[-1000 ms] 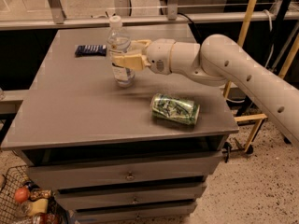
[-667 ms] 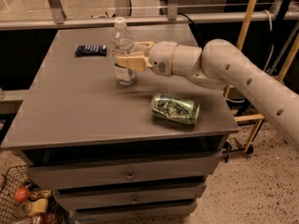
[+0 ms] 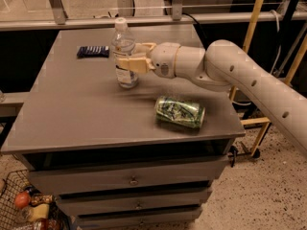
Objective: Place blue plastic bottle upright
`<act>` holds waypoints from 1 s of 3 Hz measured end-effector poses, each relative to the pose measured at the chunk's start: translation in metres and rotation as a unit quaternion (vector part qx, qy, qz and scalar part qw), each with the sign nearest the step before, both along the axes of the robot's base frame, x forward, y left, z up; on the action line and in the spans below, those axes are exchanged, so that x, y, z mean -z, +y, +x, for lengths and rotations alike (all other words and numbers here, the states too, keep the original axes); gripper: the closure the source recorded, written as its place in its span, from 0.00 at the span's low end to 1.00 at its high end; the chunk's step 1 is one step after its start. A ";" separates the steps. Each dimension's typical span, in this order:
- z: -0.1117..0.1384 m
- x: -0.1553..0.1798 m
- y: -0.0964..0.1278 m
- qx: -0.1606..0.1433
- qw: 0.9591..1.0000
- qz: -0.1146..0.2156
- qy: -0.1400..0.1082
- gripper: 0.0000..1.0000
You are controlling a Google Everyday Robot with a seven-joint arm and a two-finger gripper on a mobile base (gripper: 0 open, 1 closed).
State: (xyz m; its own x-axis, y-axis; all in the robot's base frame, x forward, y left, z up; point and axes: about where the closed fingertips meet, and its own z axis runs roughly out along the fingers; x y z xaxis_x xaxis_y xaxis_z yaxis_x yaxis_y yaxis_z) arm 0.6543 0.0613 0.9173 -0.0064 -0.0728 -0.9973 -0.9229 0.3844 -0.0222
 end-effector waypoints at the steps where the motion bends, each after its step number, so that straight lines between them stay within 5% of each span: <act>1: -0.001 0.000 0.003 -0.002 1.000 0.000 0.000 0.36; 2: -0.002 -0.001 0.005 -0.004 1.000 0.000 0.000 0.12; 3: -0.002 -0.001 0.008 -0.006 1.000 0.000 0.000 0.00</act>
Offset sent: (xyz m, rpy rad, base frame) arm -0.0007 0.0023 0.0003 0.0001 -0.0002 0.0037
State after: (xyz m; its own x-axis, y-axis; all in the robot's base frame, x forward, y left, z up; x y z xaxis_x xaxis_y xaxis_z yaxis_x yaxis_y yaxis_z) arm 0.6519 0.0690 0.9182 -0.0047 -0.0725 -0.9974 -0.9276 0.3728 -0.0227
